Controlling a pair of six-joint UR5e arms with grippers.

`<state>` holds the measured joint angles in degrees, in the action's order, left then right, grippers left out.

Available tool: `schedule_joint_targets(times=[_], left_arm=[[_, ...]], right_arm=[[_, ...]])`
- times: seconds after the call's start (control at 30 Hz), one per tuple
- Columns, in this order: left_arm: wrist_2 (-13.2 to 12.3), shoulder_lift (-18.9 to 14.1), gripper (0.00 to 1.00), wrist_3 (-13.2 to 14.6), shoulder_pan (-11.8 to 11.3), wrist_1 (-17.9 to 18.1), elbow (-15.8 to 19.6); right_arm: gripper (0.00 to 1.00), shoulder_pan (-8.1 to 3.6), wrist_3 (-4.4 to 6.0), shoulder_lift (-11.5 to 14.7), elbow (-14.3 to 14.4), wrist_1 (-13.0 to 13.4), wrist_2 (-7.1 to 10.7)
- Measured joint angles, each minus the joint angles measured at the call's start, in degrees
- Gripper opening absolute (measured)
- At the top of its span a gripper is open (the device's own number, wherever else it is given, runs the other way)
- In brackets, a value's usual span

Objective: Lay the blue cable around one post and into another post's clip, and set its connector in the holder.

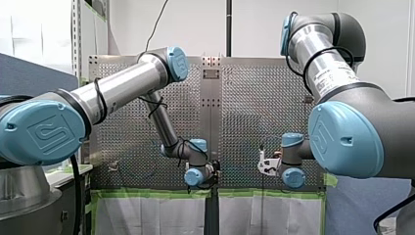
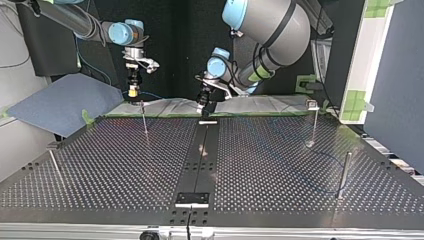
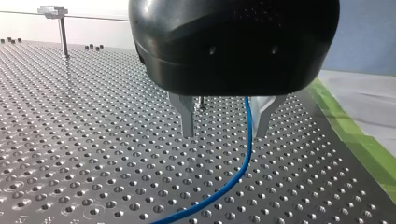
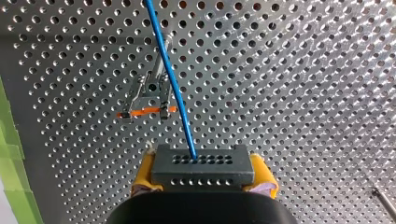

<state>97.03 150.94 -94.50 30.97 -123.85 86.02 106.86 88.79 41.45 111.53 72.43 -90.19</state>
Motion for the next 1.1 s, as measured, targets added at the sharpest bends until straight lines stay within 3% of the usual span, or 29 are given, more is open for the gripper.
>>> schedule_joint_targets(times=[0.23, 0.7, 0.93, 1.07, 1.1], left_arm=[[1.17, 0.00, 0.60, 1.55, -0.03, 0.16, -0.12], [6.75, 0.00, 0.60, 8.06, 0.21, -0.44, -1.02], [7.43, 0.01, 0.60, 8.98, 0.39, -0.14, -1.04], [7.41, 0.01, 0.44, 9.01, 0.41, -0.08, -1.06], [7.35, 0.00, 0.44, 9.00, 0.42, -0.10, -1.06]], right_arm=[[0.05, 0.03, 0.00, -0.02, 0.01, 0.00, 0.00], [0.05, 0.15, 0.00, 0.00, -0.01, -0.06, 0.00], [0.05, 0.17, 0.00, -0.01, 0.01, -0.09, 0.00], [0.05, 0.16, 0.00, 0.00, 0.00, -0.09, 0.00], [0.05, 0.16, 0.00, 0.00, -0.01, -0.10, 0.00]])
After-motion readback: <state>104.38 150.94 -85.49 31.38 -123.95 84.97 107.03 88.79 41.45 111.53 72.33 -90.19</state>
